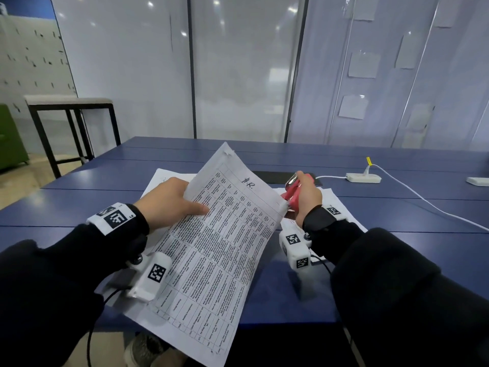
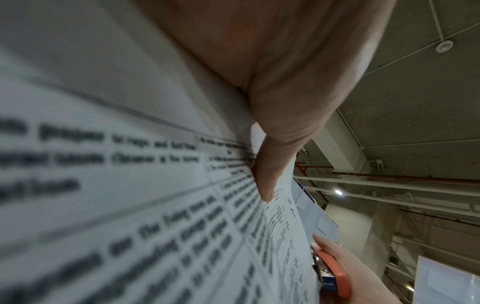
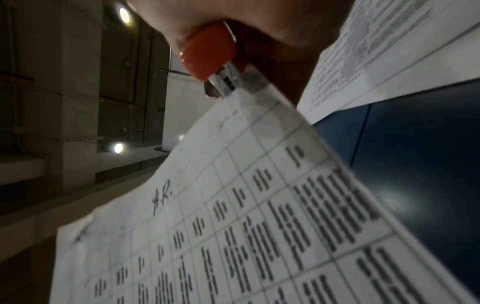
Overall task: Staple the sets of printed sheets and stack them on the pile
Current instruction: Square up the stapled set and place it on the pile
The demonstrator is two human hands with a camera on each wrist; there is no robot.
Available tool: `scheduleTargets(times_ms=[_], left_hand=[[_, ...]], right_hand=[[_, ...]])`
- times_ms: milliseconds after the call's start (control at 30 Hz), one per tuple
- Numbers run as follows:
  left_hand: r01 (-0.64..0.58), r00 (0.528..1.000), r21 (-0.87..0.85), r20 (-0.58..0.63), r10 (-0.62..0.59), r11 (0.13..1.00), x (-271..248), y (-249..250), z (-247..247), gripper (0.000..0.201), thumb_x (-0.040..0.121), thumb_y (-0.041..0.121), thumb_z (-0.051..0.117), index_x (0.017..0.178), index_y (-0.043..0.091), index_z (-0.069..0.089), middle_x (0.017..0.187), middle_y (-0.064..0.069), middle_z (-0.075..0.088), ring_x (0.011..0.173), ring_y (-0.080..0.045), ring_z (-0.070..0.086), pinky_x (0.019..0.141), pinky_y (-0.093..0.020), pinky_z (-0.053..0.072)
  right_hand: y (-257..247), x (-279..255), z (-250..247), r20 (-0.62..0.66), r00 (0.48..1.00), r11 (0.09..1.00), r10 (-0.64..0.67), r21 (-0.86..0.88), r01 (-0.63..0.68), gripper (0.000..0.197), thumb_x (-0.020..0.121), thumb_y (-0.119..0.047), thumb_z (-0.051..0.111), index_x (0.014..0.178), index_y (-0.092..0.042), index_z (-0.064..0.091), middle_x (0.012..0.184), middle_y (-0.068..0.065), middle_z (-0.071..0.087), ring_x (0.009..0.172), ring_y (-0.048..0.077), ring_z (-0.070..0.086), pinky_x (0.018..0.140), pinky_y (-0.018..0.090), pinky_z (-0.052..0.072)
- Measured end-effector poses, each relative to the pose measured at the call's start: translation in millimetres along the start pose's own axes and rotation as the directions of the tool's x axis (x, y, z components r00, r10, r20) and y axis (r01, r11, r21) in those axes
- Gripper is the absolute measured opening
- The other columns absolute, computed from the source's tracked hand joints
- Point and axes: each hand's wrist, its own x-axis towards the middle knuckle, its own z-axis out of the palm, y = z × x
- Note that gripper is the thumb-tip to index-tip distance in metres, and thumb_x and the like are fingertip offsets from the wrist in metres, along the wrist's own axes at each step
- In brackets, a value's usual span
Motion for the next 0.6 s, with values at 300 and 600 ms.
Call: scheduleTargets(times_ms=[300,600], left_hand=[[0.089,0.996,-0.383,0.060,-0.071,0.919,-1.4,-30.6,-2.5,0.020,0.092,0.005,0.074,0.112,0.007,0.076,0.104,-0.009,0.080,0.093,-0.028,0.078,0.088,-0.043,0.060],[0.157,0.987,-0.664,0.090,-0.131,0.731,7.6,-61.3,26.3,0.031,0.091,0.000,0.070,0.123,0.000,0.070,0.117,-0.019,0.075,0.107,-0.038,0.074,0.100,-0.052,0.054]], right_hand=[[-7.4,23.8,-50.4,0.229,0.970,0.372,-0.078,-0.896,0.241,0.049,0.092,-0.055,0.065,0.080,-0.008,0.066,0.064,0.006,0.066,0.055,0.020,0.060,0.060,0.026,0.046],[5.3,34.2,-65.4,0.416,0.883,-0.161,-0.216,-0.907,0.388,0.044,0.098,-0.051,0.060,0.121,-0.015,0.068,0.125,0.009,0.066,0.114,0.029,0.061,0.097,0.039,0.050]])
